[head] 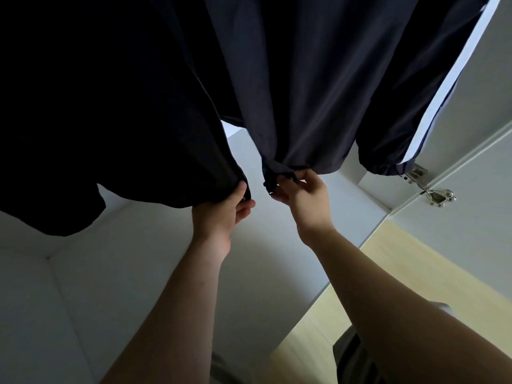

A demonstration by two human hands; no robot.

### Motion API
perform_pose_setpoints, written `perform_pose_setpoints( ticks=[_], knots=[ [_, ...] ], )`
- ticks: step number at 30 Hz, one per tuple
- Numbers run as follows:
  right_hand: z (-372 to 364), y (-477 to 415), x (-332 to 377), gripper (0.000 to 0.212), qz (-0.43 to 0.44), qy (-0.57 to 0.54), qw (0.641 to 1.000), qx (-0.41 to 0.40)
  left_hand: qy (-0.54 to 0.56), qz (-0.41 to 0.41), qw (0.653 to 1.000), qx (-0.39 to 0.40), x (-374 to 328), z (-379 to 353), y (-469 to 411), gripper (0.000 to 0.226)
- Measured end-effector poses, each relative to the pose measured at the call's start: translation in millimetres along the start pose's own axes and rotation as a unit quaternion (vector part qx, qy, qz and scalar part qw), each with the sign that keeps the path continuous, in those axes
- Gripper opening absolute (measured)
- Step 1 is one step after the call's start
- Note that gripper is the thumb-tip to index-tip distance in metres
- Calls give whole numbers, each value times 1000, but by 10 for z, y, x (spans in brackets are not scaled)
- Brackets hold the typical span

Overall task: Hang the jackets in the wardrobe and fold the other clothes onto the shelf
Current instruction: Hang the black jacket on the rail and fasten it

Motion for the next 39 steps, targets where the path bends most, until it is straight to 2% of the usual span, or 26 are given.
perform_pose_setpoints(
  ticks=[2, 4, 12, 15, 19, 23, 28, 31, 35, 36, 39],
  knots=[
    [-23, -14, -19, 10, -74, -100, 991, 45, -23, -12, 1000, -8, 20, 3, -14, 17],
    [-33, -28, -42, 12, -124, -155, 976, 84, -39, -19, 999, -12, 26, 8, -31, 15],
    [-54, -56, -134, 16, -192, -199, 958, 79, -87, -67, 994, -4, 25, 10, -68, 13],
    [-79, -66, -160, 19, -196, -169, 964, 67, -103, -93, 990, -19, 18, 1, -79, 16],
    [-68, -76, -248, 9, -217, -140, 966, 17, -118, -113, 986, -25, 24, -11, -104, 13],
    [-75, -92, -223, 18, -200, -136, 968, 61, -147, -142, 979, -7, 15, -34, -97, 15],
    [-108, -93, -224, 36, -225, -141, 963, 42, -173, -152, 973, 3, 16, -74, -100, 21],
    [-81, -72, -240, 42, -254, -93, 961, 61, -178, -191, 965, 33, -3, -96, -68, 21],
    [-60, -21, -241, 47, -284, -24, 955, 85, -186, -221, 951, 108, -40, -169, -11, 7],
    [-58, -8, -235, 48, -288, -13, 953, 92, -196, -232, 946, 114, -38, -179, -4, 10],
    [-45, 6, -218, 42, -290, -20, 954, 77, -225, -265, 935, 76, -12, -174, -23, 22]
  ],
)
Point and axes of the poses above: each hand's wrist, its own y-axis away from the middle knuckle, its own z-axis out of the back of the hand, x = y × z, the point moved 2 cm from there along -y, towards the middle knuckle, and after that the axes turned 3 degrees about -x, right-handed, at the moved point
